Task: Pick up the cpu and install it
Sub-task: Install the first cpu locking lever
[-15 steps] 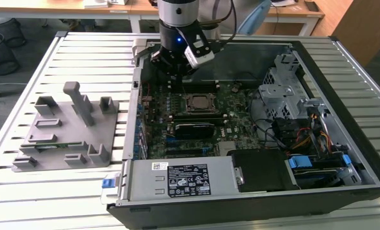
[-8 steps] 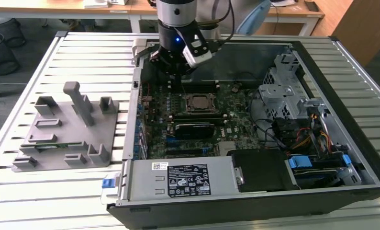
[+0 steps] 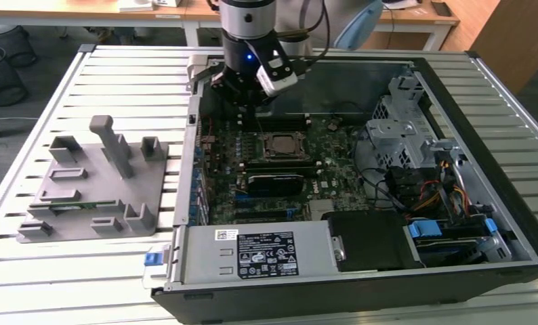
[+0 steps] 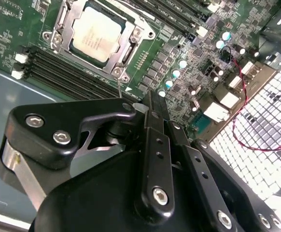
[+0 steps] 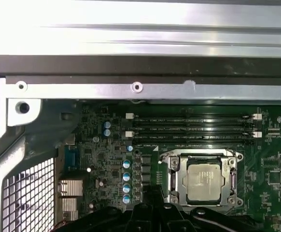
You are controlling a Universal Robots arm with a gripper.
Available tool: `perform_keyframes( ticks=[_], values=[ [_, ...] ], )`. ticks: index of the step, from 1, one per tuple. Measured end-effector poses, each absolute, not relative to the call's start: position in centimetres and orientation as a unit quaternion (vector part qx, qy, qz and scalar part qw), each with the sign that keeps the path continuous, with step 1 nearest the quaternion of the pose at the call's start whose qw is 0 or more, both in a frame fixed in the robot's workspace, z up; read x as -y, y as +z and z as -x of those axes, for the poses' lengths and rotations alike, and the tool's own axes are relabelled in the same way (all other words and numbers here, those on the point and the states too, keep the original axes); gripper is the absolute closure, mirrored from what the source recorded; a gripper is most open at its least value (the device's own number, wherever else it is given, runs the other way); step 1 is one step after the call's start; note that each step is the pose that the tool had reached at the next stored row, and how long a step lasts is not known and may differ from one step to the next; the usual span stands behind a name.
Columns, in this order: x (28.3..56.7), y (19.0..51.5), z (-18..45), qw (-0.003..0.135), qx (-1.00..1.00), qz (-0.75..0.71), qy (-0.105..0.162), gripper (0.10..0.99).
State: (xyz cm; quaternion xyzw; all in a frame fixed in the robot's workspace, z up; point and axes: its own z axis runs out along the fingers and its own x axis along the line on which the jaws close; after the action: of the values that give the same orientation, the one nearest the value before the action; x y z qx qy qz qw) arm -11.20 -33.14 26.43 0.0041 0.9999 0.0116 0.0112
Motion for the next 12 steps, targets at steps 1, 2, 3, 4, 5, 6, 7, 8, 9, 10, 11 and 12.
perform_keyframes(
  ticks=[1, 2, 3, 4, 5, 6, 7, 8, 9, 10, 11, 12],
  values=[
    [33.1, 26.4, 11.2, 0.011, -1.0, -0.004, 0.012, 0.98],
    [33.0, 26.4, 11.3, 0.011, -1.0, -0.004, 0.012, 0.98],
    [32.9, 26.4, 11.3, 0.011, -1.0, -0.004, 0.012, 0.98],
    [32.8, 26.3, 11.3, 0.011, -1.0, -0.004, 0.012, 0.98],
    [32.7, 26.3, 11.3, 0.011, -1.0, -0.004, 0.012, 0.98],
    [32.6, 26.2, 11.3, 0.011, -1.0, -0.004, 0.012, 0.98],
    [32.5, 26.2, 11.4, 0.011, -1.0, -0.004, 0.012, 0.98],
    [32.4, 26.2, 11.4, 0.011, -1.0, -0.003, 0.012, 0.98],
    [32.3, 26.1, 11.4, 0.011, -1.0, -0.003, 0.012, 0.98],
    [32.2, 26.1, 11.5, 0.011, -1.0, -0.003, 0.013, 0.98],
    [32.1, 26.0, 11.5, 0.011, -1.0, -0.002, 0.013, 0.98],
    [32.0, 26.0, 11.5, 0.011, -1.0, -0.002, 0.013, 0.98]
  ],
)
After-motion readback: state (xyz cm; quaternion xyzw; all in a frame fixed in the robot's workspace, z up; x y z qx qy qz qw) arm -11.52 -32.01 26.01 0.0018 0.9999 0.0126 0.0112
